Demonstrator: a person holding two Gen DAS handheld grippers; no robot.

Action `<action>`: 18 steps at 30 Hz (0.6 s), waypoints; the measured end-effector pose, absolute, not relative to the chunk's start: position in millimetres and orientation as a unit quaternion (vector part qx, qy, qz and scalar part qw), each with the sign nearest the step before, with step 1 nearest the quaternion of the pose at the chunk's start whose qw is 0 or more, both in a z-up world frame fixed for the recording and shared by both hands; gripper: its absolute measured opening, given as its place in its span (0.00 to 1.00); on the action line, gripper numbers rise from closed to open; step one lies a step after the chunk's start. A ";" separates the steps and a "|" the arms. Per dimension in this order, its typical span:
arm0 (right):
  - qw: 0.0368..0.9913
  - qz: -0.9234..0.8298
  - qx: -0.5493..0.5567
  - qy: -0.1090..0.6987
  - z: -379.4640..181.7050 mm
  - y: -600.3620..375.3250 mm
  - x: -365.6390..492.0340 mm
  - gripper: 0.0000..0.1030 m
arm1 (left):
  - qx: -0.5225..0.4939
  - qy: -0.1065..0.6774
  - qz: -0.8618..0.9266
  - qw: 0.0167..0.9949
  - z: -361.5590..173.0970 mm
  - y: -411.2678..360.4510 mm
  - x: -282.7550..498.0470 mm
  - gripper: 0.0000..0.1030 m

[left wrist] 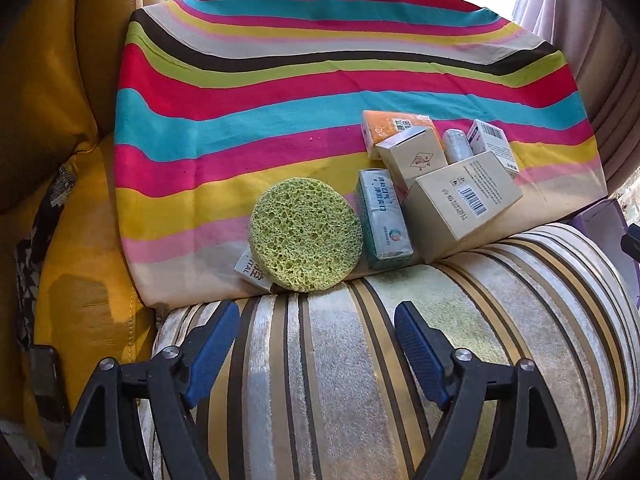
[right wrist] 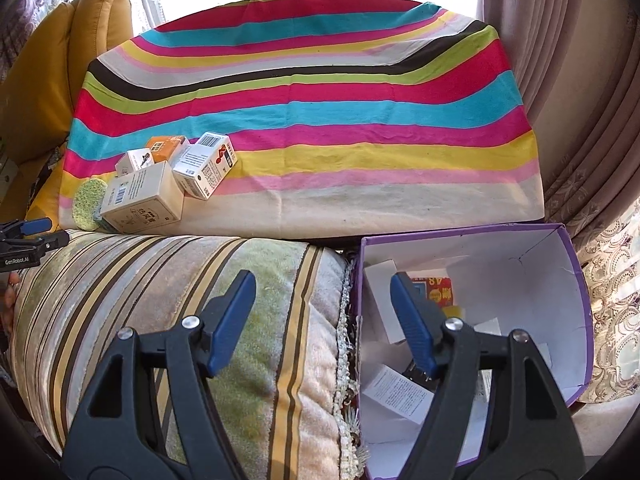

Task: Organize objects
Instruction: 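Grasp the green round sponge with the left tool while the right tool grasps the white barcode box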

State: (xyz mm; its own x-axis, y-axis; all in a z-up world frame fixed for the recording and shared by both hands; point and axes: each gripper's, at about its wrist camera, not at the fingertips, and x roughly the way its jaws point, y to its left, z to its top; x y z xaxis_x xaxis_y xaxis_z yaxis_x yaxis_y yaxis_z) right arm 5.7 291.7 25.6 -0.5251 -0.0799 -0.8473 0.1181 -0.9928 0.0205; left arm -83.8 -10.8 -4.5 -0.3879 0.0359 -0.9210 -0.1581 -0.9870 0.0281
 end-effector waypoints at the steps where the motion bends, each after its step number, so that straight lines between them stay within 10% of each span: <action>1: 0.061 -0.872 0.485 0.021 24.3 288.0 2.5 0.71 | -0.553 0.062 0.829 0.057 -7.2 -10.2 -87.5 0.78; 18: 0.114 -0.853 0.508 -0.011 10.4 241.6 -58.5 0.79 | -0.584 0.158 0.794 0.054 -37.3 0.5 -129.2 0.83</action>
State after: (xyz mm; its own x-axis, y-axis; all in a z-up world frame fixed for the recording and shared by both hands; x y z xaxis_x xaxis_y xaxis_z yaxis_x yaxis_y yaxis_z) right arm -58.5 241.6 10.4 -0.4571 -0.2057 -0.8653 0.1841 -0.9737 0.1342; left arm -129.2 0.5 -37.3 -0.3116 -0.0991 -0.9450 -0.2696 -0.9444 0.1879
